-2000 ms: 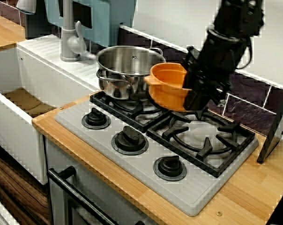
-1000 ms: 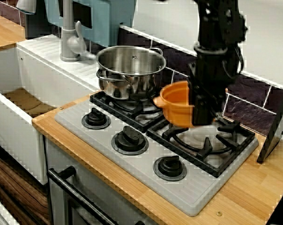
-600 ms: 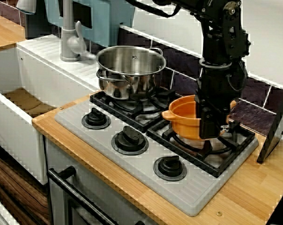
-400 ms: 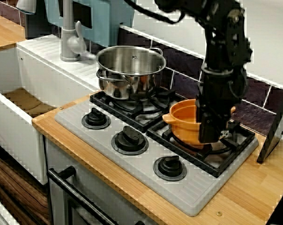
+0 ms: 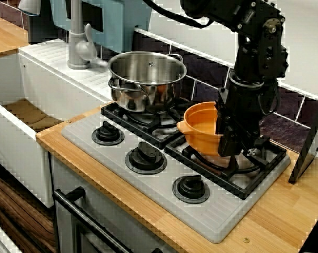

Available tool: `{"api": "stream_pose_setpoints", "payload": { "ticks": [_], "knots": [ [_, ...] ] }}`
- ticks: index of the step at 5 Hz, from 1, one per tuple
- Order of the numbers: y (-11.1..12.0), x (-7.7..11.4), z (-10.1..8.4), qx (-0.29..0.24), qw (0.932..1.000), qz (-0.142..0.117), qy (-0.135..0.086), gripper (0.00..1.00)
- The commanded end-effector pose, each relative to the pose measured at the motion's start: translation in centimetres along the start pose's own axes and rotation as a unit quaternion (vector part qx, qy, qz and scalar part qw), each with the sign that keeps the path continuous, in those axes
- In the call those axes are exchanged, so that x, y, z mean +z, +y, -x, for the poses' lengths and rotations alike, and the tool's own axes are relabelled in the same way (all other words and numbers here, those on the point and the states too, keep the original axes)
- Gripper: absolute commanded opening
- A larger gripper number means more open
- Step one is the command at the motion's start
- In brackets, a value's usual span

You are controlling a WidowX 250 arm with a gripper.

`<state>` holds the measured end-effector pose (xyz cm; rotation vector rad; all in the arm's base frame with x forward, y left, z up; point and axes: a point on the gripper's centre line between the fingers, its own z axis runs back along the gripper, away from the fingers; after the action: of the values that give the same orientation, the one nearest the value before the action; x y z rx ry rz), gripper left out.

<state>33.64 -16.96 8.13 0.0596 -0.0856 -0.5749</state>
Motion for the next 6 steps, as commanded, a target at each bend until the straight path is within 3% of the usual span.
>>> {"api": "stream_pose_setpoints", "payload": {
  "ticks": [1, 2, 4, 6],
  "knots": [
    [0.9, 1.7, 0.6, -0.008, 1.0, 0.007, 0.0, 1.0],
    [0.8, 2.2, 1.3, -0.02, 0.9996, 0.019, 0.003, 1.0],
    [2.3, 4.6, 2.7, -0.006, 0.9985, 0.048, -0.023, 1.0],
    [3.3, 5.4, 3.4, 0.012, 0.9985, 0.041, -0.034, 1.0]
  ]
}}
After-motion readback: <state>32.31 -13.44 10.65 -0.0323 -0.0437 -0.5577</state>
